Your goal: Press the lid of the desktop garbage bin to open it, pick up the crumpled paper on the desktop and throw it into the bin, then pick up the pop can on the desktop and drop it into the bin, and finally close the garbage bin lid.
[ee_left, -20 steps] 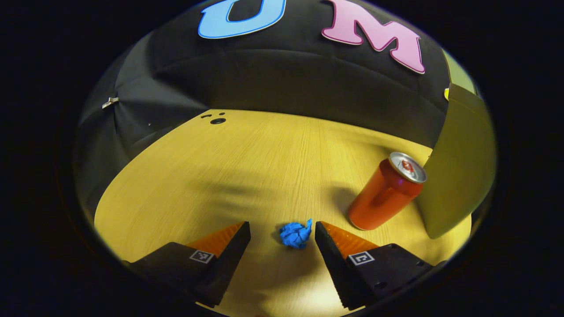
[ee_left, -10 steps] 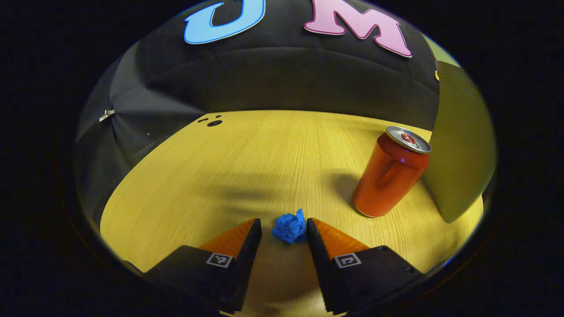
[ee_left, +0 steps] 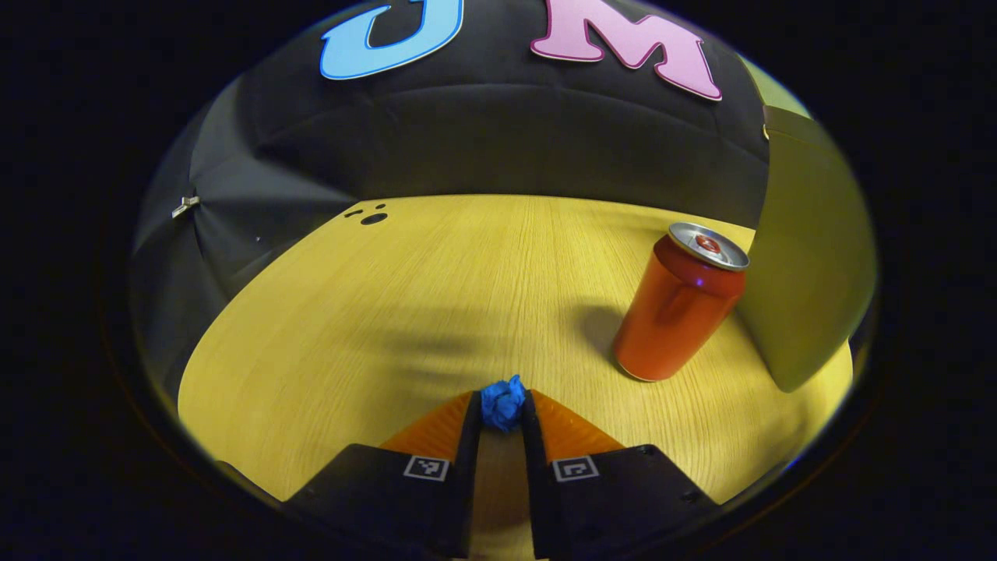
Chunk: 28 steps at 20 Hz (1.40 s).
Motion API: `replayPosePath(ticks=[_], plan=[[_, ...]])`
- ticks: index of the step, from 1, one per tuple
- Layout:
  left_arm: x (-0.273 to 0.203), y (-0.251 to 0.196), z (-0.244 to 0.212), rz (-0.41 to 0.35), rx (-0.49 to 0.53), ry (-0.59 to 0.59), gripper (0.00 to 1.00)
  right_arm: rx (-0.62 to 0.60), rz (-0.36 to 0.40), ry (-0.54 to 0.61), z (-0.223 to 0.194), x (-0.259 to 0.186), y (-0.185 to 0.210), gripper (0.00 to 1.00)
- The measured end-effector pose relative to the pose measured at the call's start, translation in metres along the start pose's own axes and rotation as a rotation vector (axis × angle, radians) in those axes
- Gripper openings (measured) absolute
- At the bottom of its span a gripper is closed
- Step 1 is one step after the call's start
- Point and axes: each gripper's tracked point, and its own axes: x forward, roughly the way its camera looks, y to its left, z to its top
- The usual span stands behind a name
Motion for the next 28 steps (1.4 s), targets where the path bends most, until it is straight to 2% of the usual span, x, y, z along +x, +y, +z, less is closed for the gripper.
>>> replayPosePath(ticks=[1, 2, 6, 13, 18, 20, 22, 23, 24, 28], plan=[[-0.003, -0.001, 0.004, -0.001, 0.005, -0.006, 0.31, -0.002, 0.004, 0.0, -0.001, 0.0, 0.001, 0.99], [-0.007, -0.002, 0.007, -0.009, 0.006, -0.014, 0.35, -0.002, 0.009, 0.001, -0.001, 0.001, 0.002, 0.99], [-0.031, -0.004, 0.036, -0.029, 0.0, -0.062, 0.33, 0.008, 0.02, -0.009, 0.002, 0.0, 0.006, 0.99], [-0.097, -0.015, 0.123, -0.08, -0.031, -0.195, 0.33, 0.045, 0.017, -0.049, 0.01, -0.005, 0.001, 0.99], [-0.148, -0.065, 0.186, -0.203, -0.012, -0.301, 0.33, 0.068, 0.014, -0.067, 0.012, -0.007, -0.002, 0.99], [-0.166, -0.095, 0.208, -0.276, -0.011, -0.339, 0.33, 0.072, 0.009, -0.075, 0.012, -0.005, -0.002, 0.99], [-0.178, -0.126, 0.223, -0.347, 0.001, -0.363, 0.3, 0.072, 0.001, -0.07, 0.012, -0.007, -0.004, 0.99], [-0.185, -0.143, 0.229, -0.386, 0.011, -0.374, 0.33, 0.074, 0.001, -0.073, 0.012, -0.008, -0.004, 0.99], [-0.188, -0.157, 0.234, -0.419, 0.025, -0.387, 0.31, 0.074, -0.002, -0.079, 0.014, -0.009, -0.005, 0.99], [-0.207, -0.214, 0.248, -0.55, 0.09, -0.414, 0.33, 0.057, 0.001, -0.086, 0.013, -0.014, -0.006, 0.99]])
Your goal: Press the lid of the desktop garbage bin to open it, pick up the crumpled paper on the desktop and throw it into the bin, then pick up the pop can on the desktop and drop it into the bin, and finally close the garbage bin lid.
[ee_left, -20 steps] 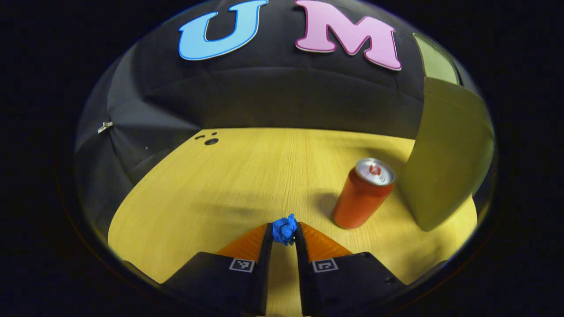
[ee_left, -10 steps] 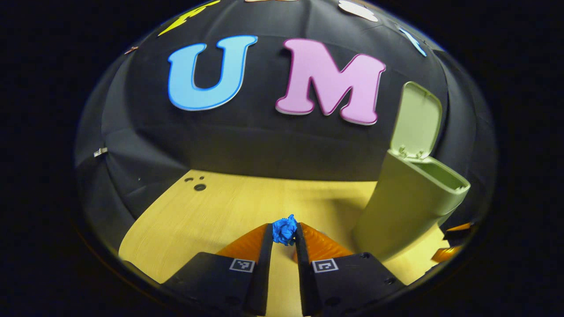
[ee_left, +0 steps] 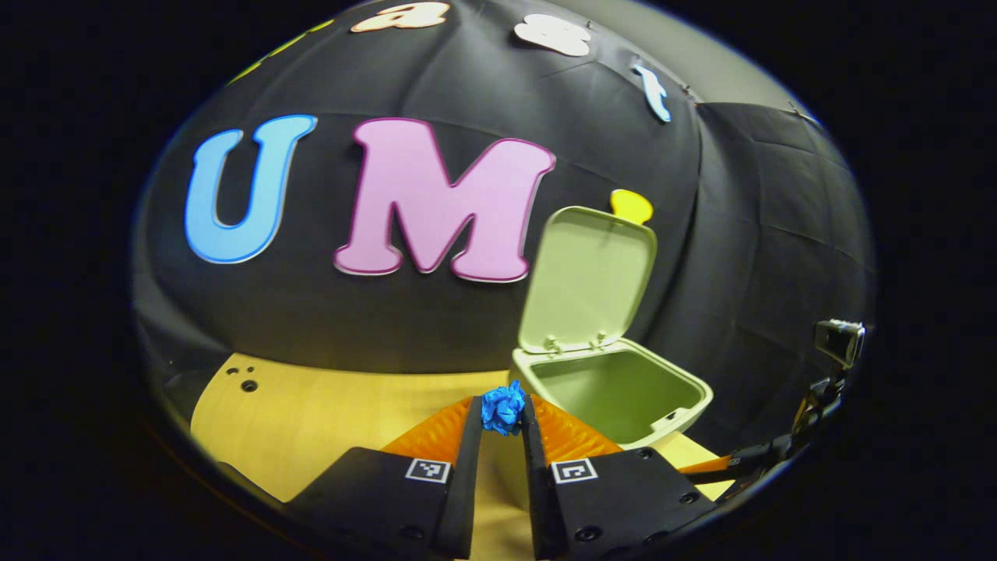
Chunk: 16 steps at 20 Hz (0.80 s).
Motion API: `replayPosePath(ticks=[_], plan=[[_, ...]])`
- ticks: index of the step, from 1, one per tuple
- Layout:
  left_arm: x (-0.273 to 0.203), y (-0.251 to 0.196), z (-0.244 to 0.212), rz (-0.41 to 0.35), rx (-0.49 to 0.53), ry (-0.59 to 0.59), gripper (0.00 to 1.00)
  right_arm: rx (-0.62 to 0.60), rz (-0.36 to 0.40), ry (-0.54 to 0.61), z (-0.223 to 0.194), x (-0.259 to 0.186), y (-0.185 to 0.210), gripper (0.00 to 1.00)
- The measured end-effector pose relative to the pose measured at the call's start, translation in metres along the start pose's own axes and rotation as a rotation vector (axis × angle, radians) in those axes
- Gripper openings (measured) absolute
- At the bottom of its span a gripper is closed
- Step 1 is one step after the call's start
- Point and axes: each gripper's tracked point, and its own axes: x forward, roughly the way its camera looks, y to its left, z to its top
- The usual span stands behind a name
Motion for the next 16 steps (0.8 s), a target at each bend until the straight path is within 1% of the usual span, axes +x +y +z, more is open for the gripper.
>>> replayPosePath(ticks=[4, 8, 11, 16], plan=[[0.018, -0.035, -0.002, -0.097, 0.036, 0.032, 0.33, -0.011, 0.004, 0.002, -0.001, -0.006, -0.001, 0.99], [0.028, -0.062, -0.01, -0.179, 0.054, 0.064, 0.33, 0.014, -0.022, 0.002, -0.002, -0.008, -0.01, 0.99], [0.04, -0.071, -0.015, -0.198, 0.086, 0.077, 0.34, 0.04, -0.043, 0.009, -0.004, -0.008, -0.018, 0.99], [0.044, -0.074, -0.026, -0.219, 0.093, 0.111, 0.4, 0.067, -0.072, 0.016, -0.005, -0.006, -0.028, 0.99]])
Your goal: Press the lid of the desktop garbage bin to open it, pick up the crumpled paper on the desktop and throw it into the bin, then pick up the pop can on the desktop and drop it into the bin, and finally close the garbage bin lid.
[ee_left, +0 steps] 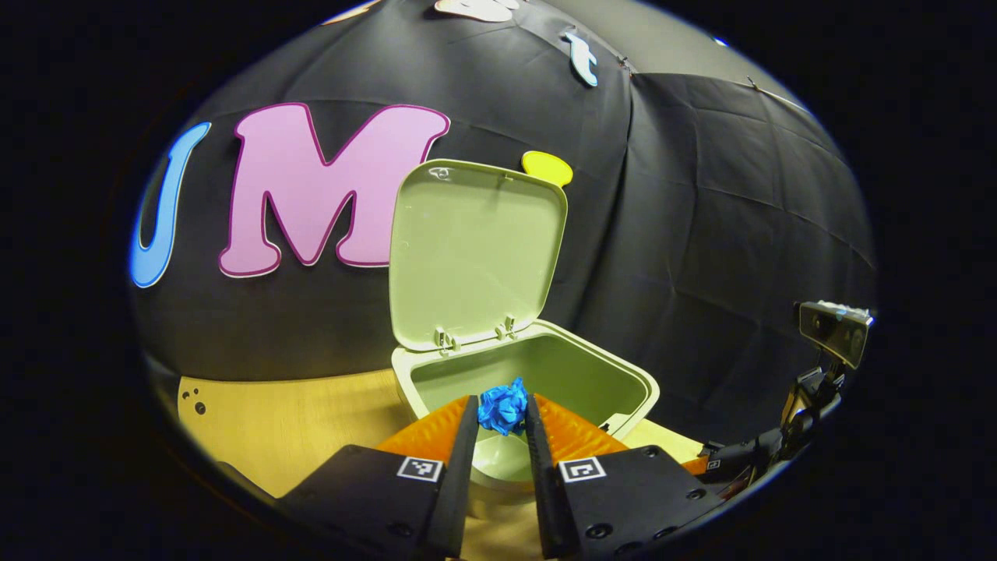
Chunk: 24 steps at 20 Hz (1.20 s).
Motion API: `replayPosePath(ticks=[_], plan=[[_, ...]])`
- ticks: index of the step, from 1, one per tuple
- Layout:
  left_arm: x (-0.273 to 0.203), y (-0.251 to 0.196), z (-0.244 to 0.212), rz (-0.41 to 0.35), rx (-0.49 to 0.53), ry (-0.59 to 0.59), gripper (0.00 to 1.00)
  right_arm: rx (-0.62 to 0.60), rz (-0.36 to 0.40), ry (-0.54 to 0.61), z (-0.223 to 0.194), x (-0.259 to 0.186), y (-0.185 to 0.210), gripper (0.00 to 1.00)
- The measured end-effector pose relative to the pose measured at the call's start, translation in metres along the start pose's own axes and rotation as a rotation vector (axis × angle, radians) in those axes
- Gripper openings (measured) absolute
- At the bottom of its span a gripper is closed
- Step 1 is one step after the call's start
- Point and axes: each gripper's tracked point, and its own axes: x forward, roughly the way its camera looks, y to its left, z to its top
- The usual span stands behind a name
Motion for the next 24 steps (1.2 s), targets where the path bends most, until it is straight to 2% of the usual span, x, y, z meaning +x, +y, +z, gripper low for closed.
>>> replayPosePath(ticks=[3, 4, 6, 10, 14, 20, 24], plan=[[0.001, 0.0, 0.001, -0.013, 0.008, -0.011, 0.57, 0.004, -0.009, 0.008, -0.001, 0.002, 0.0, 0.99], [-0.001, 0.001, 0.002, -0.012, 0.007, -0.016, 0.76, 0.003, -0.012, 0.012, -0.002, 0.003, 0.0, 0.99], [-0.008, 0.009, 0.008, 0.013, 0.014, -0.044, 0.95, 0.004, -0.023, 0.012, -0.001, 0.002, 0.002, 0.99], [-0.044, 0.039, 0.016, 0.095, 0.022, -0.104, 0.96, -0.003, -0.056, 0.024, -0.004, -0.003, 0.003, 0.99], [-0.1, 0.088, 0.003, 0.223, 0.022, -0.116, 0.96, -0.046, -0.063, 0.056, -0.012, -0.014, 0.011, 0.99], [-0.209, 0.15, -0.065, 0.376, -0.097, -0.057, 0.96, -0.068, -0.053, 0.061, -0.017, -0.02, 0.057, 0.99], [-0.284, 0.199, -0.11, 0.511, -0.149, -0.039, 0.96, -0.075, -0.036, 0.056, -0.026, -0.016, 0.095, 0.99]])
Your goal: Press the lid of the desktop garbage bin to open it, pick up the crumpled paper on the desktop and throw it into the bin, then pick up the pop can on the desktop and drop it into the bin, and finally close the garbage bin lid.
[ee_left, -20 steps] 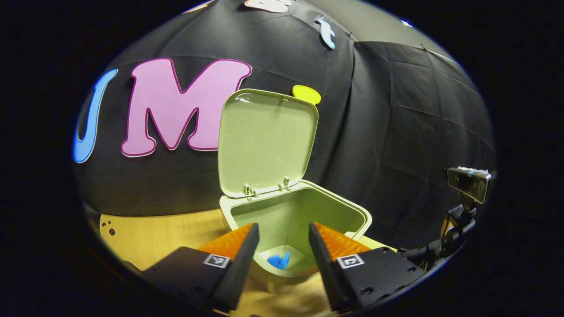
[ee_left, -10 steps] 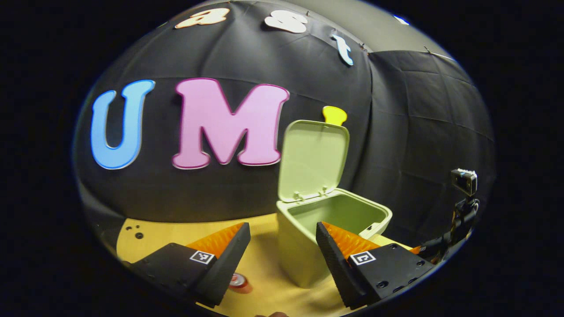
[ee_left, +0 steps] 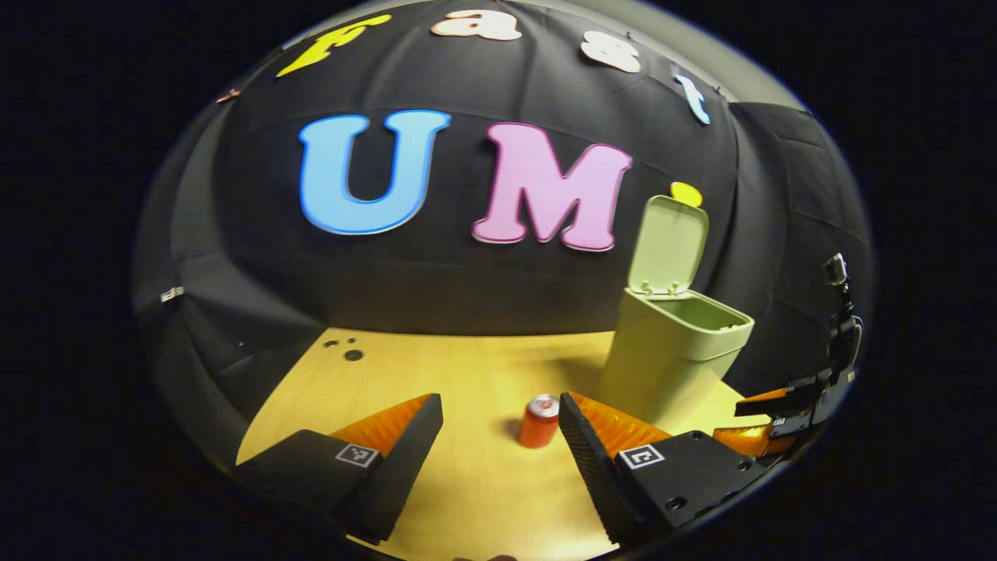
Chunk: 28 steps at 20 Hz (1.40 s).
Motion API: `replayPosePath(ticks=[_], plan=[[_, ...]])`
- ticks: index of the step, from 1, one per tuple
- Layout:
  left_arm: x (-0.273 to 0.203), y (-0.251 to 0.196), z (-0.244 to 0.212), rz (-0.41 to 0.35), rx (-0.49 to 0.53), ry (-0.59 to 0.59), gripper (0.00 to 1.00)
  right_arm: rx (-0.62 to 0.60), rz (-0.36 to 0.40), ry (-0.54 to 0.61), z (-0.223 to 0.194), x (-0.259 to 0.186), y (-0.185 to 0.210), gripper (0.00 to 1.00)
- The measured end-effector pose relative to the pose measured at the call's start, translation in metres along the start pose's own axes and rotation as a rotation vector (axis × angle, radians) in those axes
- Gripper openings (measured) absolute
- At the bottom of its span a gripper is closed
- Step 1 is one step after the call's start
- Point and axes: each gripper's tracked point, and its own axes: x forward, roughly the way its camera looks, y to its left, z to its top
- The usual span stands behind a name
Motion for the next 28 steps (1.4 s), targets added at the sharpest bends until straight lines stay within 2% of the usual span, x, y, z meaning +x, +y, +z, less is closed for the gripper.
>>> replayPosePath(ticks=[4, 11, 15, 19, 28], plan=[[-0.04, 0.062, -0.031, 0.116, -0.021, 0.04, 0.96, -0.014, 0.025, -0.002, 0.001, 0.011, 0.029, 0.99], [-0.058, 0.108, -0.057, 0.259, -0.066, 0.082, 0.96, -0.08, 0.073, -0.026, 0.01, 0.054, 0.065, 0.99], [-0.056, 0.112, -0.073, 0.29, -0.134, 0.123, 0.96, -0.088, 0.111, 0.006, -0.001, 0.085, 0.084, 0.99], [-0.058, 0.119, -0.09, 0.32, -0.148, 0.172, 0.96, -0.088, 0.128, 0.034, -0.006, 0.116, 0.094, 0.99], [-0.043, 0.129, -0.107, 0.38, -0.177, 0.237, 0.96, -0.062, 0.103, 0.065, -0.005, 0.201, 0.083, 0.99]])
